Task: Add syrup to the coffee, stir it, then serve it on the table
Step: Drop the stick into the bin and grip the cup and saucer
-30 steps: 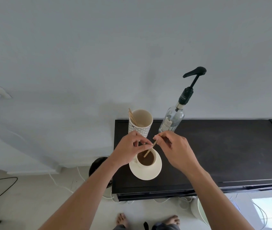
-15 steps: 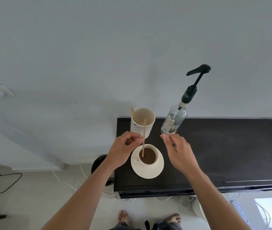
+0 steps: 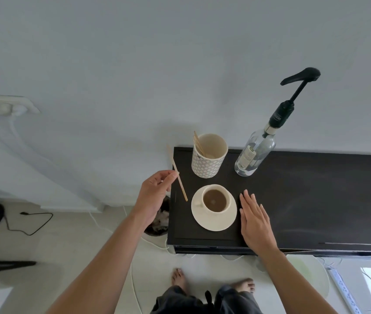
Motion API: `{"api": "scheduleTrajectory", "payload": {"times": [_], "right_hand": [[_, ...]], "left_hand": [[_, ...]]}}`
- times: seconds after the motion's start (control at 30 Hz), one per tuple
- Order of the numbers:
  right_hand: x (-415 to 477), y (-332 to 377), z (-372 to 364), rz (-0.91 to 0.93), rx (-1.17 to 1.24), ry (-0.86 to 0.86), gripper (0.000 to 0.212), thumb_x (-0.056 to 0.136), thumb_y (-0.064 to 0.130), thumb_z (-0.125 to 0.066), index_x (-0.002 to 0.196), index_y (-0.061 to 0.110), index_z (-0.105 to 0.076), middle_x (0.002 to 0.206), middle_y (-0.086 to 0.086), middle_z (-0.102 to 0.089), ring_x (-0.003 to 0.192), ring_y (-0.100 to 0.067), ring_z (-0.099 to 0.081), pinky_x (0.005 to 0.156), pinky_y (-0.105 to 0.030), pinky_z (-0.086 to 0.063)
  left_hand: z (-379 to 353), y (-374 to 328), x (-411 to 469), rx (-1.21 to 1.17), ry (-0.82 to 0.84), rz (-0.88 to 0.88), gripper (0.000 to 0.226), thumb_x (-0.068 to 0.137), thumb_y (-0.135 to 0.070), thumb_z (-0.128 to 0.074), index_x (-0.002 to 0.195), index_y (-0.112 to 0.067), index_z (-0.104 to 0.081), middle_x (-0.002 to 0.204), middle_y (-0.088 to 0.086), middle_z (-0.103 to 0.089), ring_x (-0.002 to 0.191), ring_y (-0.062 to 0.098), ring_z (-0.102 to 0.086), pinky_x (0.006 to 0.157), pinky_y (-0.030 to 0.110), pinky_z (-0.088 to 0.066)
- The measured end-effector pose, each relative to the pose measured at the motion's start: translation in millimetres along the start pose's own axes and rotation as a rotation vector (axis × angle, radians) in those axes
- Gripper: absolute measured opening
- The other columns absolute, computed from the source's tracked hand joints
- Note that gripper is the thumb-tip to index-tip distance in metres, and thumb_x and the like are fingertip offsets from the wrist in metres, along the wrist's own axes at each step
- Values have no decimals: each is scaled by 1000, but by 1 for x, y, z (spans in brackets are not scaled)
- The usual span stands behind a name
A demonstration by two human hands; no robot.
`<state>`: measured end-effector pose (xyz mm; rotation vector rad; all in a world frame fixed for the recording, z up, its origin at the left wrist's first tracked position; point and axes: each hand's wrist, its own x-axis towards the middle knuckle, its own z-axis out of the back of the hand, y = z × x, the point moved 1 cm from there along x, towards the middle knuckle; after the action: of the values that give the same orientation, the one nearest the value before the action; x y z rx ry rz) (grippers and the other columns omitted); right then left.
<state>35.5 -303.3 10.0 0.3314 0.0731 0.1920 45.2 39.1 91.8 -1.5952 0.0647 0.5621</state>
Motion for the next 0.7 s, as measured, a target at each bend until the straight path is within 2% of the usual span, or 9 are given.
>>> {"api": "scheduleTrajectory", "payload": {"times": [0.13,0.27,0.4,0.6,0.7], "right_hand": [[2,3,-8,2,-125,-21,61,117,37,-25,173,14,-38,183,-2,-29,170,-24,-23,136,-51,-29],[8,6,-14,-25,-168,-8,62,118,37,-20,175,15,-31,186,-2,-21,172,-24,-16,138,-50,-23],[9,6,-19,-48,-176,-9,63,117,36,-18,176,15,-28,186,-2,-19,173,-24,-15,139,-50,-21],[9,7,-18,-63,-133,-7,60,120,35,-18,176,18,-27,186,1,-18,173,-22,-12,140,-50,-17],[10,9,-16,-71,-113,7,60,120,36,-21,176,17,-28,186,1,-17,173,-21,-11,140,-51,-16]], "left_hand": [[21,12,4,49,-62,46,20,102,-46,-80,104,-28,-87,79,1,-57,76,14,-53,77,32,-44],[40,22,5,153,-120,89,21,103,-41,-80,107,-21,-85,76,-10,-63,74,12,-56,73,24,-45],[58,33,10,231,-165,119,20,104,-35,-80,110,-16,-83,89,-10,-72,78,5,-61,72,19,-46],[76,39,30,230,-232,107,21,99,-34,-86,109,-16,-87,104,-1,-84,87,9,-70,88,32,-52],[81,38,42,237,-244,82,20,98,-35,-86,108,-17,-87,106,2,-84,87,9,-70,89,37,-55]]}}
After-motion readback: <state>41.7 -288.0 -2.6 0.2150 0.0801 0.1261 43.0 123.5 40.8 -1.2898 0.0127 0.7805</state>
